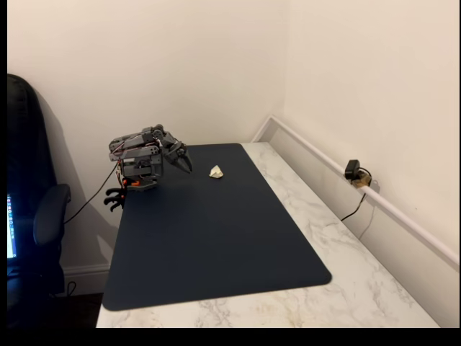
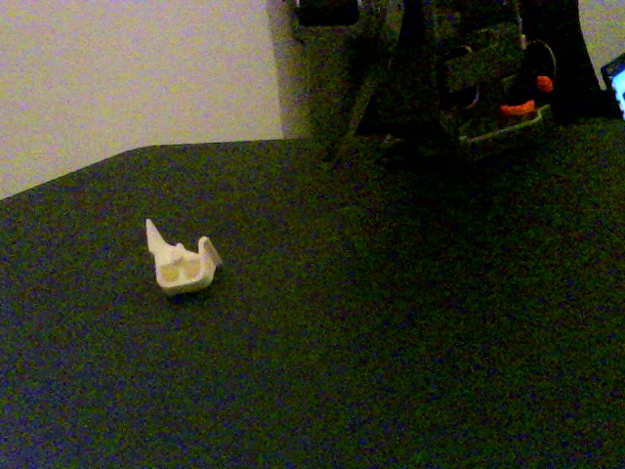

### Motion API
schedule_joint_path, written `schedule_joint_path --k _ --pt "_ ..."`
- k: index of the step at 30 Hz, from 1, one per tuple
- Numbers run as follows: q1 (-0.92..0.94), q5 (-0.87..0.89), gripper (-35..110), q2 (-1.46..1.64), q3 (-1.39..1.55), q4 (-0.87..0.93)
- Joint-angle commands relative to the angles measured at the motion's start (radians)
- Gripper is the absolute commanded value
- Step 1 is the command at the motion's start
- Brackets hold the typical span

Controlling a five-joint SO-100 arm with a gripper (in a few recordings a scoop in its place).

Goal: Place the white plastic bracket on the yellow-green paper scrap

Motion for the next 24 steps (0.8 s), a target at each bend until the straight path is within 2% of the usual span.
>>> schedule_joint_path --k 1,7,24 --pt "-0.005 0.003 0 0.032 -0.021 0.021" --pt "0.064 0.114 0 0.032 -0.029 0.037" --pt "0.072 0.118 0 0.032 -0.029 0.037"
